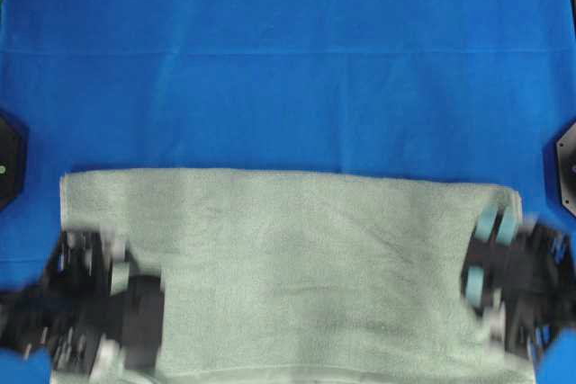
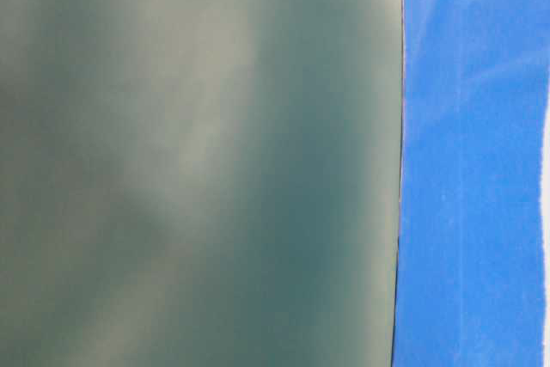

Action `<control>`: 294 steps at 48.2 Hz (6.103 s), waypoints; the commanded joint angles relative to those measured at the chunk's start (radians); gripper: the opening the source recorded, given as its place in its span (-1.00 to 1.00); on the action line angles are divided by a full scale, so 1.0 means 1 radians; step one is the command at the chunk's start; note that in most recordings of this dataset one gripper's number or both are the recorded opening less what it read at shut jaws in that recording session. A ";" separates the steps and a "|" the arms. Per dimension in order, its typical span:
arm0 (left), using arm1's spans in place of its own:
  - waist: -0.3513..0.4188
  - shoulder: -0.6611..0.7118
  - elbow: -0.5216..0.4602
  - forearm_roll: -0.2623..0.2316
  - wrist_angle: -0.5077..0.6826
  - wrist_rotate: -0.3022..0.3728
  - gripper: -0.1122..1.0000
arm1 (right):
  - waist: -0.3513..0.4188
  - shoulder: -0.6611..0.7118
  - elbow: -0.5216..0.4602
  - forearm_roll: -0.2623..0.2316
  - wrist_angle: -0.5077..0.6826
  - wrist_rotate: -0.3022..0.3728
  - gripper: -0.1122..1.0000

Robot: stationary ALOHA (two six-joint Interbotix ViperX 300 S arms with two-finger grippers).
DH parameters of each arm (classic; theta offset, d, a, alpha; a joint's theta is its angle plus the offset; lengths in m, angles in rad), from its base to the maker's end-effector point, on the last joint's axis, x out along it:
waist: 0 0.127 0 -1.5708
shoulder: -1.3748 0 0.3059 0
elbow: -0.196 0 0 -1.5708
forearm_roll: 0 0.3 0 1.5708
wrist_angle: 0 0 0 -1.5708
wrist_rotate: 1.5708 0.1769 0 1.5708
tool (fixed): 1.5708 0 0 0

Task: Fold a bath towel.

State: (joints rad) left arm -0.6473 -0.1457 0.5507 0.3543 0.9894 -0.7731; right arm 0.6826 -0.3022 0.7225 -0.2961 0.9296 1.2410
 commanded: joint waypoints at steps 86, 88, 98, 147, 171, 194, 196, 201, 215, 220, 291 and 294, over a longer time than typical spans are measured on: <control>0.499 -0.051 0.324 -0.018 -0.284 0.132 -0.63 | -0.500 -0.025 0.221 -0.064 -0.275 -0.244 -0.65; 0.495 -0.089 0.296 -0.018 -0.219 0.133 -0.63 | -0.495 -0.064 0.192 -0.072 -0.215 -0.249 -0.65; 0.433 -0.284 0.126 -0.018 0.092 0.144 -0.63 | -0.417 -0.219 0.034 -0.179 0.087 -0.253 -0.65; 0.091 -0.143 -0.250 -0.023 -0.029 0.005 -0.63 | -1.015 -0.100 -0.187 -0.621 -0.238 -0.379 -0.65; 0.126 -0.064 -0.374 -0.018 -0.046 0.064 -0.63 | -0.925 -0.253 -0.146 -0.604 -0.061 -0.394 -0.65; 0.025 0.192 -0.841 -0.012 0.061 0.100 -0.64 | -0.362 -0.526 -0.135 -0.658 0.508 -0.273 -0.65; 0.023 0.212 -0.874 -0.012 0.101 0.098 -0.63 | -0.344 -0.515 -0.138 -0.670 0.538 -0.265 -0.65; 0.021 0.242 -0.925 -0.009 0.179 0.095 -0.64 | -0.331 -0.482 -0.135 -0.703 0.560 -0.256 -0.65; 0.054 0.156 -0.706 0.006 0.255 0.077 -0.63 | -0.532 -0.311 -0.103 -0.724 0.422 -0.259 -0.65; 0.080 0.080 -0.532 0.006 0.244 0.038 -0.63 | -0.707 -0.225 -0.077 -0.710 0.230 -0.272 -0.65; 0.393 -0.502 0.491 0.003 -0.179 -0.256 0.74 | -1.169 0.103 -0.072 -0.302 -0.183 -0.635 0.35; 0.393 -0.509 0.492 0.003 -0.178 -0.256 0.74 | -1.169 0.084 -0.049 -0.247 -0.178 -0.676 0.35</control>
State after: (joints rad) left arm -0.2577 -0.6458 1.0523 0.3543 0.8130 -1.0262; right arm -0.4909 -0.1764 0.6657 -0.6044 0.7440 0.5921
